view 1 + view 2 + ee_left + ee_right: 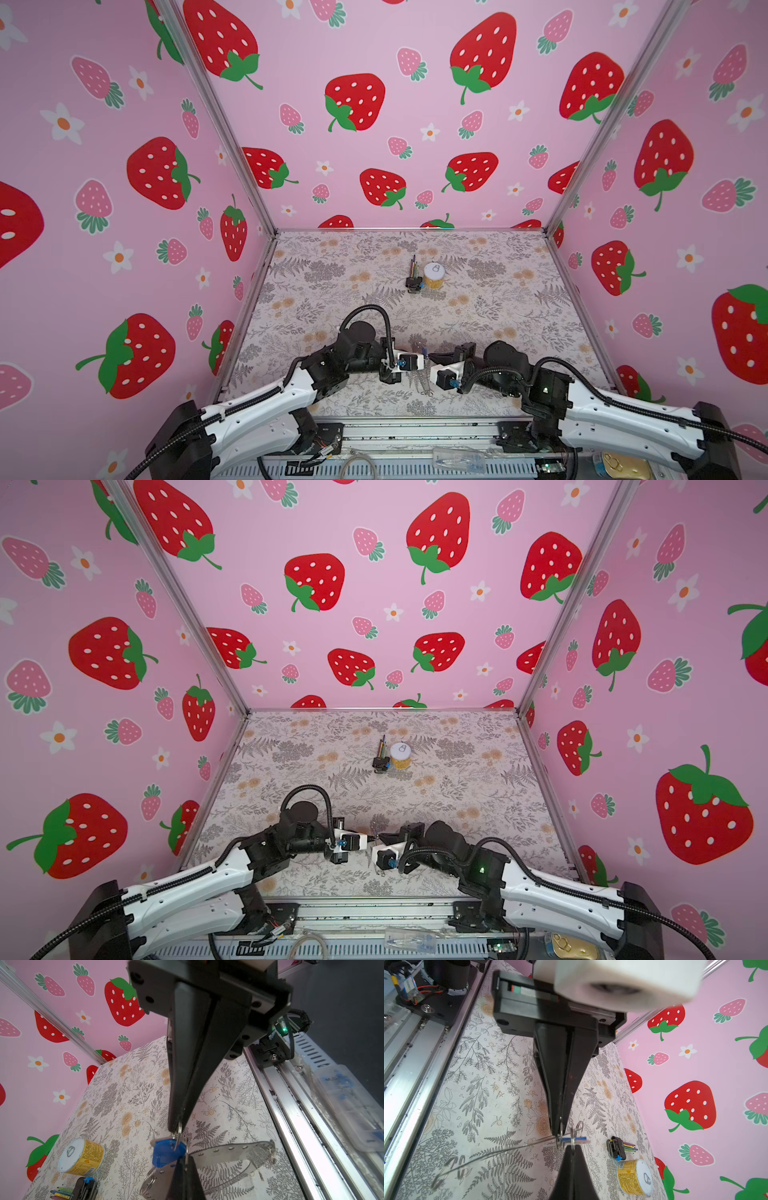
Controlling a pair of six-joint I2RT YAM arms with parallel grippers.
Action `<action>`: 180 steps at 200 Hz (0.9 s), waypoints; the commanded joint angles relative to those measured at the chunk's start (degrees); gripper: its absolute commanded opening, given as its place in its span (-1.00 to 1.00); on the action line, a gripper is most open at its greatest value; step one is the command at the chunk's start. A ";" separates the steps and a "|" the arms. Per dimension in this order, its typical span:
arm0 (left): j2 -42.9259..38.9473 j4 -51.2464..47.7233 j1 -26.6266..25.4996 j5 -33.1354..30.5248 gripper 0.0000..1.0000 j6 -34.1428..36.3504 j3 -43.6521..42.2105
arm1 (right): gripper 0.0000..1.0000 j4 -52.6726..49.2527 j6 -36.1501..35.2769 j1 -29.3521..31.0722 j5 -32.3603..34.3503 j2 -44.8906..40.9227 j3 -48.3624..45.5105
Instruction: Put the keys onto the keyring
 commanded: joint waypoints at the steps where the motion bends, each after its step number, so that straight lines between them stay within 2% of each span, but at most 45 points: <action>1: 0.07 2.03 0.30 2.14 -1.00 -0.83 3.18 | -1.00 -1.57 -3.29 1.06 2.44 -0.68 1.47; 105: 1.15 -2.58 0.85 1.63 -1.00 -3.06 6.20 | -1.00 -4.33 -6.80 2.43 4.21 -1.34 3.18; 180: 1.43 -2.31 1.85 1.96 -1.00 -5.98 7.14 | -1.00 -7.95 -8.80 3.15 4.81 -0.66 4.79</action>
